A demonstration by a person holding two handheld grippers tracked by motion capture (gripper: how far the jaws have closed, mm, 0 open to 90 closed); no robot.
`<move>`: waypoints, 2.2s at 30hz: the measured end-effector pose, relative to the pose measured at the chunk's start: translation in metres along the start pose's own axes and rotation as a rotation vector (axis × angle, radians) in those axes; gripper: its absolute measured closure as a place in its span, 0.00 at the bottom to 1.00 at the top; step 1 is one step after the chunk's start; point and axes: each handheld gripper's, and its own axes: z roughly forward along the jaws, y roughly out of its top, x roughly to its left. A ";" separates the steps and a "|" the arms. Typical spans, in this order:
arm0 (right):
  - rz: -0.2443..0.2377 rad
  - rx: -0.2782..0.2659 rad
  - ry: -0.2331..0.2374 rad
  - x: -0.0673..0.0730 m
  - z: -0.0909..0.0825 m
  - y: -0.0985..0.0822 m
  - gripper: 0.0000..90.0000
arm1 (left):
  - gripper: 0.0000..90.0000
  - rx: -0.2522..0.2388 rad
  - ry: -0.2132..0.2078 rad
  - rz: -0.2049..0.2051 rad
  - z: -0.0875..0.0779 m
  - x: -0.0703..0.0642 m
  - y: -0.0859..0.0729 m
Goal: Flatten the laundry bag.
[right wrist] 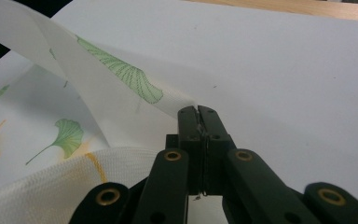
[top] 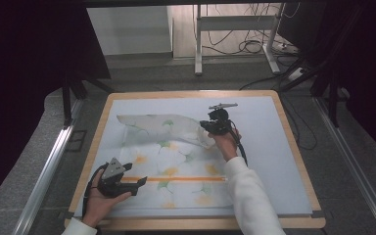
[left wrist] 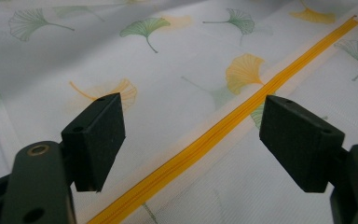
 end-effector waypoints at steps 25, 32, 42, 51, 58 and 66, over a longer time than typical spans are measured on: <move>0.063 -0.019 -0.028 -0.025 0.014 0.003 0.86 | 0.25 0.008 0.011 -0.016 0.000 0.003 0.000; 0.056 -0.054 -0.086 -0.035 -0.001 0.007 0.65 | 0.25 0.007 0.012 -0.017 0.000 0.003 0.000; 0.076 -0.170 -0.125 -0.054 -0.068 0.011 0.65 | 0.25 0.010 0.011 -0.016 0.002 0.002 0.001; -0.027 -0.108 -0.022 -0.039 -0.088 -0.003 0.90 | 0.25 0.013 0.015 -0.015 0.002 0.001 0.001; -0.066 -0.034 0.022 -0.026 -0.070 -0.015 0.97 | 0.25 0.015 0.015 -0.016 0.002 0.002 0.001; -0.098 0.063 0.051 -0.013 -0.042 -0.029 0.98 | 0.25 0.013 0.015 -0.015 0.002 0.002 0.001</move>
